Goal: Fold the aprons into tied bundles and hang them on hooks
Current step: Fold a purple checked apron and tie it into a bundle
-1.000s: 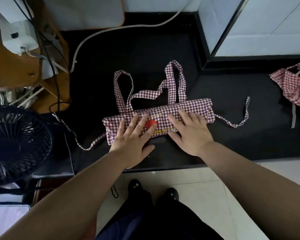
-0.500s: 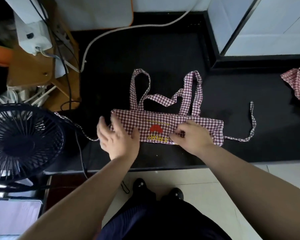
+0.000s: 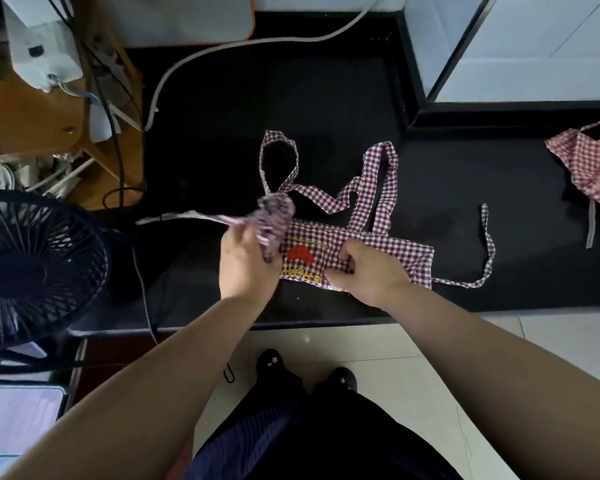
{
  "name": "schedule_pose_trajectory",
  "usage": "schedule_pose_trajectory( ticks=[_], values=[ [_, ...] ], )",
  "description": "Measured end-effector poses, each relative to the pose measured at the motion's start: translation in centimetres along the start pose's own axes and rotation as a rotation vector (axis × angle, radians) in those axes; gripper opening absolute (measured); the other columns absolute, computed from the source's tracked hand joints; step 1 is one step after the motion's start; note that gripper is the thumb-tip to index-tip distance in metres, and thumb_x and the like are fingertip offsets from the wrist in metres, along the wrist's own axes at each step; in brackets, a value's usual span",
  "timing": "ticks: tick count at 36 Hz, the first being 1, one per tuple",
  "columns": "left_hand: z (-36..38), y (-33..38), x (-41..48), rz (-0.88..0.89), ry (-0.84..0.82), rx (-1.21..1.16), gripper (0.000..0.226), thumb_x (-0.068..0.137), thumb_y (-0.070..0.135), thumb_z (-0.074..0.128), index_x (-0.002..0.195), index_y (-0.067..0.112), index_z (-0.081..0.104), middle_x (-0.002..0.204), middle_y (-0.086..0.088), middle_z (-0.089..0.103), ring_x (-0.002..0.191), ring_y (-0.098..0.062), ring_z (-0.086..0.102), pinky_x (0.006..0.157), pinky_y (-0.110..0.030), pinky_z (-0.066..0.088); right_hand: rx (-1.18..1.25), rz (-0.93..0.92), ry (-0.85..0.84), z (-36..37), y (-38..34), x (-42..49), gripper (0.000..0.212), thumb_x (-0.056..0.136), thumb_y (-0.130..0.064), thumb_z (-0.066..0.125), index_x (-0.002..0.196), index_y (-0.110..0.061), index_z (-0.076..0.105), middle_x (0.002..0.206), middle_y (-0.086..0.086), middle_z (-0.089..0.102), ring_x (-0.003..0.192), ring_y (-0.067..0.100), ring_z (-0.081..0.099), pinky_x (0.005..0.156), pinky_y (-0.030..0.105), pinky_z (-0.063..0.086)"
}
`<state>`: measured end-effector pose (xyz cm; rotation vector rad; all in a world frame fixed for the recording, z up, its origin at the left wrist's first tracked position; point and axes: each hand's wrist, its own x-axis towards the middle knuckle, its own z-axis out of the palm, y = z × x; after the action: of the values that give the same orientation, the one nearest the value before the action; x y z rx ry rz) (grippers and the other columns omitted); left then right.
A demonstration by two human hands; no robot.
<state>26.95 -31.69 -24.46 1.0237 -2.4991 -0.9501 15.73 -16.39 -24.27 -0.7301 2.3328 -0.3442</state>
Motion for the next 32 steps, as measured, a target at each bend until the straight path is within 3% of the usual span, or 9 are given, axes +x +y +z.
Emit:
schedule_pose_trajectory(
  ticks=[4,6,9,12,15,20,26,29,32],
  values=[
    [1.5,-0.8,-0.8,0.381,-0.201,0.294,0.068,0.072,-0.008,0.072,0.135,-0.003,0.048,0.136,-0.023,0.05,0.119,-0.042,0.054,0.093,-0.05,0.051,-0.03,-0.058,0.035,0.1,0.2,-0.1,0.03,0.088,-0.053,0.055,0.097,-0.028,0.041,0.085,-0.012,0.049,0.083,0.013,0.049,0.089,0.035,0.039],
    [1.5,-0.5,-0.9,0.423,-0.373,0.422,0.069,0.095,0.014,0.053,0.152,0.003,0.014,0.159,-0.013,0.014,0.147,-0.029,0.016,0.118,-0.04,0.022,0.002,-0.077,0.042,0.1,0.5,-0.3,0.03,0.088,-0.051,0.056,0.1,-0.027,0.046,0.093,-0.01,0.052,0.088,0.013,0.052,0.091,0.034,0.039],
    [1.3,-0.6,-0.7,0.392,-0.519,0.604,0.068,0.102,0.03,0.028,0.151,0.009,-0.015,0.159,-0.006,-0.02,0.147,-0.02,-0.018,0.12,-0.034,-0.004,0.093,-0.095,0.087,0.6,0.9,-0.6,0.034,0.088,-0.044,0.06,0.112,-0.02,0.058,0.102,-0.007,0.06,0.1,0.015,0.058,0.097,0.037,0.041],
    [1.6,-0.1,-0.3,0.396,-0.579,0.726,0.069,0.101,0.034,0.022,0.149,0.007,-0.021,0.157,-0.009,-0.026,0.145,-0.024,-0.022,0.121,-0.04,-0.001,0.084,0.017,0.448,1.4,1.4,-1.7,0.03,0.088,-0.037,0.059,0.109,-0.016,0.061,0.105,-0.002,0.063,0.102,0.019,0.057,0.095,0.036,0.04],
    [1.7,0.3,0.2,0.395,-0.616,0.767,0.069,0.101,0.035,0.02,0.148,0.006,-0.022,0.156,-0.01,-0.027,0.145,-0.026,-0.022,0.121,-0.041,-0.001,0.273,0.439,0.771,2.2,1.2,-3.0,0.046,0.083,-0.036,0.064,0.12,-0.012,0.05,0.121,0.007,0.052,0.115,0.028,0.048,0.097,0.043,0.035],
    [1.5,0.4,0.4,0.412,-0.635,0.781,0.07,0.1,0.036,0.019,0.148,0.005,-0.022,0.156,-0.011,-0.028,0.145,-0.027,-0.024,0.121,-0.041,-0.002,1.071,1.071,0.668,0.7,0.8,-2.7,0.088,0.076,-0.037,0.076,0.14,-0.007,0.025,0.14,0.014,0.034,0.117,0.031,0.046,0.094,0.04,0.043],
    [1.3,0.6,0.5,0.399,-0.66,0.751,0.071,0.101,0.036,0.021,0.148,0.005,-0.021,0.156,-0.011,-0.026,0.145,-0.026,-0.023,0.121,-0.04,-0.003,1.74,0.909,0.412,-0.5,2.0,-1.6,0.034,0.077,-0.022,0.077,0.107,-0.013,0.064,0.109,0.007,0.066,0.092,0.019,0.066,0.074,0.026,0.055],
    [1.3,0.7,0.6,0.384,-0.666,0.739,0.07,0.102,0.036,0.022,0.149,0.005,-0.02,0.157,-0.01,-0.025,0.145,-0.025,-0.023,0.121,-0.039,-0.004,1.469,0.817,0.464,-0.3,1.5,-1.4,0.037,0.08,-0.009,0.07,0.115,-0.013,0.058,0.102,-0.001,0.062,0.087,0.017,0.061,0.072,0.027,0.051],
    [1.2,0.9,0.6,0.392,-0.669,0.724,0.07,0.102,0.037,0.022,0.149,0.004,-0.019,0.157,-0.011,-0.023,0.145,-0.026,-0.022,0.12,-0.037,-0.006,0.568,0.327,0.693,0.8,0.6,-1.8,0.037,0.088,-0.003,0.053,0.123,-0.013,0.052,0.109,0.003,0.062,0.1,0.022,0.06,0.083,0.029,0.048]
  ],
)
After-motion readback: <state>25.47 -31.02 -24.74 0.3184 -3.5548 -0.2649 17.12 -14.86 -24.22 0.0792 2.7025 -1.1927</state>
